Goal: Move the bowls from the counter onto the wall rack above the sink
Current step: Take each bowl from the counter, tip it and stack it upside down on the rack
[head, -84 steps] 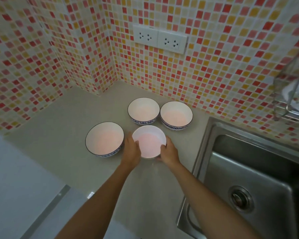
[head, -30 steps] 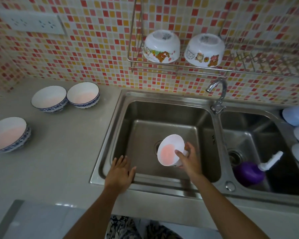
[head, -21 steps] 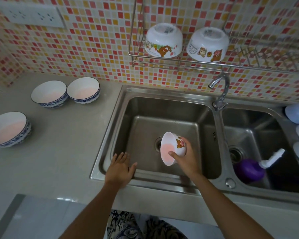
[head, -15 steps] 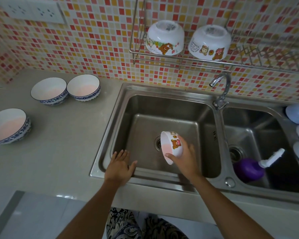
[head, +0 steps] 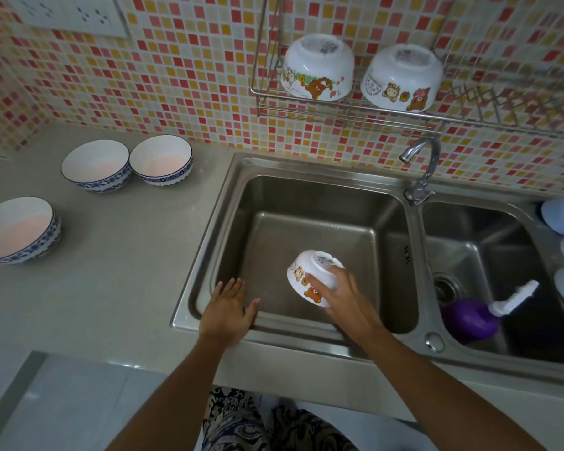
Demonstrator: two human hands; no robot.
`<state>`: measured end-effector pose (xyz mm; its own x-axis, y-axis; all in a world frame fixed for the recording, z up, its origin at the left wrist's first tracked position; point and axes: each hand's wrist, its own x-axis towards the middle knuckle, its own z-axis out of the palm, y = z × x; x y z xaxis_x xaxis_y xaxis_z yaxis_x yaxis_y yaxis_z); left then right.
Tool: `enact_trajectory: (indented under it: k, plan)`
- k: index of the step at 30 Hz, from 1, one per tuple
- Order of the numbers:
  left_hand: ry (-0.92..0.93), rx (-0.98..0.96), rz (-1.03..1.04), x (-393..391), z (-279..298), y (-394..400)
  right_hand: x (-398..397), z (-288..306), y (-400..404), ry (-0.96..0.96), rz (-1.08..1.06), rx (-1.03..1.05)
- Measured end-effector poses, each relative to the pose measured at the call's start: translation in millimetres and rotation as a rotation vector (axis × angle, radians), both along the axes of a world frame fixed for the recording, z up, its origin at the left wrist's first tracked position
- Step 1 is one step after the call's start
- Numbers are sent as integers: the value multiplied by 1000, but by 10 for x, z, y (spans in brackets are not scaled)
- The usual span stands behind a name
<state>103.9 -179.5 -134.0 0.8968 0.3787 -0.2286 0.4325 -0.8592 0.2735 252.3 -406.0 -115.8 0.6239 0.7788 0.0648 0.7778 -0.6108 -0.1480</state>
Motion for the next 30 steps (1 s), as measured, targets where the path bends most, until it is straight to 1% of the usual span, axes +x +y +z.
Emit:
enact_trajectory:
  k: [4,7,10,12,13,16,18,19,22,24,25,27,30]
  plan:
    - [5,-5,7,2,6,-6,-5,5,-44,-10,6,-43]
    - [9,-18,5,-1,14,0,-25,71,-18,75,-39,8]
    - [-3,-63,-1,-14,28,4,-36,131,49,207,-167,176]
    - [-27,-133,3,-35,45,6,-40,196,107,198,-241,310]
    - [-51,-166,5,-33,64,14,-30,275,129,247,-315,398]
    - [-147,-205,-7,43,201,64,55,596,187,419,-565,737]
    - [-242,-171,-35,240,427,129,175,803,184,553,-643,970]
    - [-301,-144,-60,383,574,168,246,897,180,667,-671,1048]
    - [-477,-22,-138,888,1105,272,417,1117,111,1116,-738,1237]
    - [-584,59,-168,1220,1500,326,462,1324,85,1331,-699,1309]
    - [-633,88,-179,1374,1697,351,483,1422,76,1386,-667,1328]
    - [-706,144,-208,1641,2046,403,529,1631,74,1439,-600,1344]
    - [-729,221,-231,1936,2380,523,628,1946,119,1472,-546,1335]
